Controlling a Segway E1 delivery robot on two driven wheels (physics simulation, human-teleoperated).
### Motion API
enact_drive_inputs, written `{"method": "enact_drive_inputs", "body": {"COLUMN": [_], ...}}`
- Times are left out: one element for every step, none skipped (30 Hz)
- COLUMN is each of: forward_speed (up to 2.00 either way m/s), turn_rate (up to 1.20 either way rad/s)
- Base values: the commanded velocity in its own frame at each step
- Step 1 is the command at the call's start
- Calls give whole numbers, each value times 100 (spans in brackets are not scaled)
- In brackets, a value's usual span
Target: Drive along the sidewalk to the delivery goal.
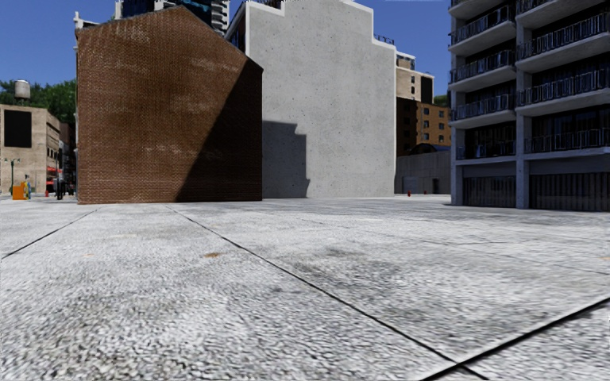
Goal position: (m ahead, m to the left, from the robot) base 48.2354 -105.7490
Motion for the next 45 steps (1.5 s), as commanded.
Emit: {"method": "enact_drive_inputs", "body": {"forward_speed": [81,81,81,81,82,84,86,86,86,87,87,87,88,88,88,88,88,88,88,88,88,88,88,88,88,88,88,88,88,88,88,88,88,88,88,88,88,88,88,88,88,88,88,89,89], "turn_rate": [-37,-37,-37,-37,-37,-37,-37,-37,-37,-37,-37,-37,-37,-37,-37,-37,-37,-37,-37,-37,-37,-37,-37,-37,-37,-37,-37,-37,-37,-37,-37,-37,-37,-37,-37,-37,-37,-37,-37,-37,-37,-37,-37,-37,-37]}}
